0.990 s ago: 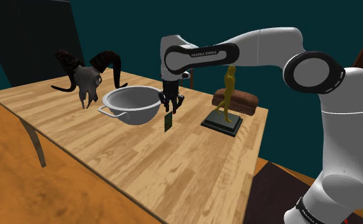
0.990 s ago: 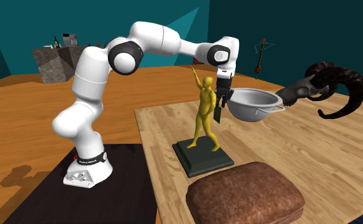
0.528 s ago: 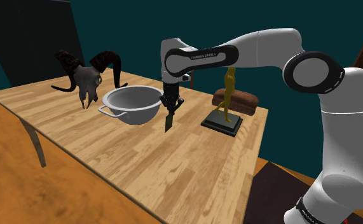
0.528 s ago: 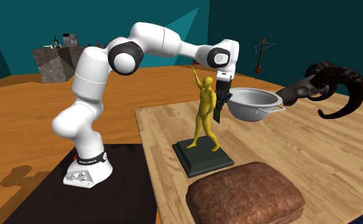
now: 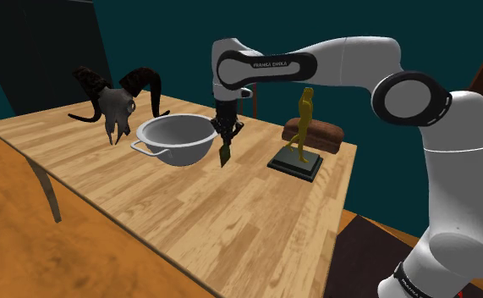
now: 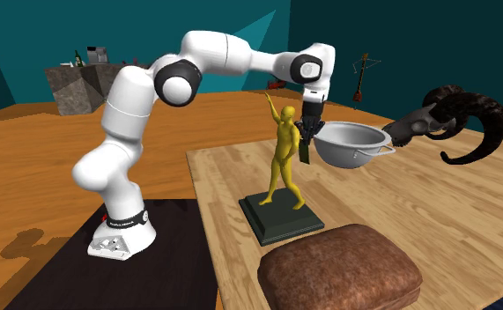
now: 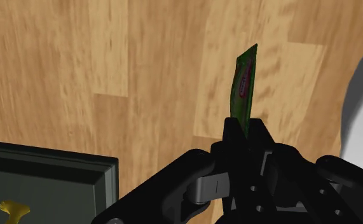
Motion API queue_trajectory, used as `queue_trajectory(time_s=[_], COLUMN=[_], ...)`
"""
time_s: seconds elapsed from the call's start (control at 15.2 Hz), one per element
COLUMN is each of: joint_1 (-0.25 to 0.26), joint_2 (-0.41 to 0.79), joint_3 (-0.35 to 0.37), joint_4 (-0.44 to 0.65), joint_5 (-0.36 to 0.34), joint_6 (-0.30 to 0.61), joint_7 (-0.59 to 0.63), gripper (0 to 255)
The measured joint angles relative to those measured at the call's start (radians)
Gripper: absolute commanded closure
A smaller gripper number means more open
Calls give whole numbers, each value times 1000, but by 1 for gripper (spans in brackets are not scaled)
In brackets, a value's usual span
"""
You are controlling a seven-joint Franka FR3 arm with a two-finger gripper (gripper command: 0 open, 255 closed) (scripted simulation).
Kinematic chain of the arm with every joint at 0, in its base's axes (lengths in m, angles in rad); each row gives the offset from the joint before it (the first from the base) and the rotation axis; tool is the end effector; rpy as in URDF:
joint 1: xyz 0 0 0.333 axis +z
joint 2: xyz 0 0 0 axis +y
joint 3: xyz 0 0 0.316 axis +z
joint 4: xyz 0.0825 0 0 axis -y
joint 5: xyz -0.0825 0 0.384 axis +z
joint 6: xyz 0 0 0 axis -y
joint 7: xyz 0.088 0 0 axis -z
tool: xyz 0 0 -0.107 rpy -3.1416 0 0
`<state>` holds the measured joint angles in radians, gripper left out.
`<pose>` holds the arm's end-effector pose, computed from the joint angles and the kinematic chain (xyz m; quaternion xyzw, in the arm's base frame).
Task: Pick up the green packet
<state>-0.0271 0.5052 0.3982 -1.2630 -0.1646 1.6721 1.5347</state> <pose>0.6686 0.1791 0.4792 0.8301 -0.5567 -0.0281 0.0163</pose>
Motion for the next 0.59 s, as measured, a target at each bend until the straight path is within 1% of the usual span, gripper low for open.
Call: queue_trajectory(time_s=[0.26,0.59], joint_1=[4,19], joint_2=[-6,13], joint_3=[2,1], joint_4=[46,139], joint_5=[2,-3], joint_6=[-52,-124], joint_7=[-2,-3], gripper=[255,255])
